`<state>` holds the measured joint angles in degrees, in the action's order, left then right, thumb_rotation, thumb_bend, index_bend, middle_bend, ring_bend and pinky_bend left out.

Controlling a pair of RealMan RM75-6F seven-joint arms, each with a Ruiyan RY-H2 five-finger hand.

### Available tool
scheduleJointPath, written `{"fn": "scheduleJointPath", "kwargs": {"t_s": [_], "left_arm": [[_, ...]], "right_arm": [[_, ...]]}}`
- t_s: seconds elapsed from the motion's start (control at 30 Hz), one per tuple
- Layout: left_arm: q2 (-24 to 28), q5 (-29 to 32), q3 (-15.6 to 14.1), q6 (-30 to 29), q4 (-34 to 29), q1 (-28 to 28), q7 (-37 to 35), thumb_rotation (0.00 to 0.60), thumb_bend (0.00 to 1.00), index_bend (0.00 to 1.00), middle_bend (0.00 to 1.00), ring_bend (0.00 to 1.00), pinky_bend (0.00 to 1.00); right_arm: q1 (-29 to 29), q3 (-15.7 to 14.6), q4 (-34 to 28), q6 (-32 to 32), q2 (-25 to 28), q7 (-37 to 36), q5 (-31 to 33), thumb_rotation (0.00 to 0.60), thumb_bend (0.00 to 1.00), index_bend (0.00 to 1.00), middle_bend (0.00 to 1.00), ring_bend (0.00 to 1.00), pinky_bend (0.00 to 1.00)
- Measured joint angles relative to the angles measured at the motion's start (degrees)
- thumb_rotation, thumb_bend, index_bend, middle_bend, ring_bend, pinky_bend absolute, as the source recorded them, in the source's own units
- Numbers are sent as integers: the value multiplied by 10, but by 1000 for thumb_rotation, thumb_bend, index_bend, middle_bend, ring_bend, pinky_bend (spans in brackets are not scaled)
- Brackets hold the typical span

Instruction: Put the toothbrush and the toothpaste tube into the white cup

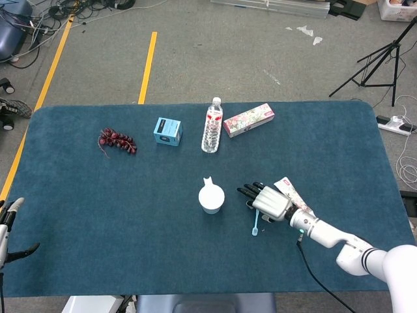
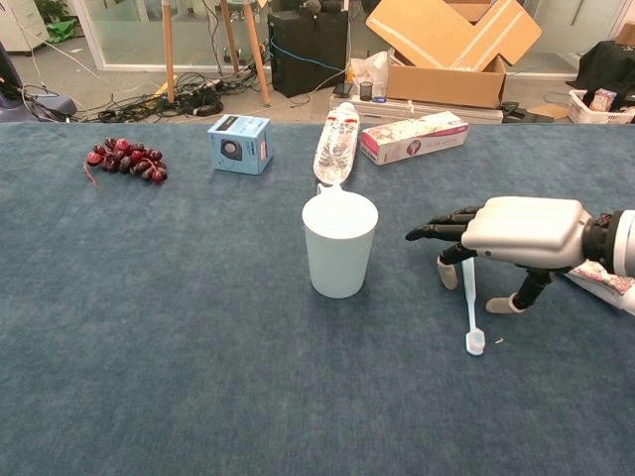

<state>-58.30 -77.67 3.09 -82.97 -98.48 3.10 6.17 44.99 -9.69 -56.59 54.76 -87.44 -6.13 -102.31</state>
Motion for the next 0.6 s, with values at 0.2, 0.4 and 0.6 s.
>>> {"fn": "scheduleJointPath", "kwargs": {"t_s": [0.2,0.4,0.6], "left_arm": [[0,-1,0,-1,-1,0,0,600,0,88,158,58,144],[1,-1,0,-1,-1,-1,0,600,0,88,157,58,144],[1,-1,0,-1,-1,0,0,600,0,88,158,58,144]], "right_arm": [[0,1,0,3,0,1,2,600,200,498,0,0,157],[-2,2,0,5,-1,4,4,600,200,534,0,0,156],[-2,2,1,3,-2,7,6,600,199,557,0,0,156]]}}
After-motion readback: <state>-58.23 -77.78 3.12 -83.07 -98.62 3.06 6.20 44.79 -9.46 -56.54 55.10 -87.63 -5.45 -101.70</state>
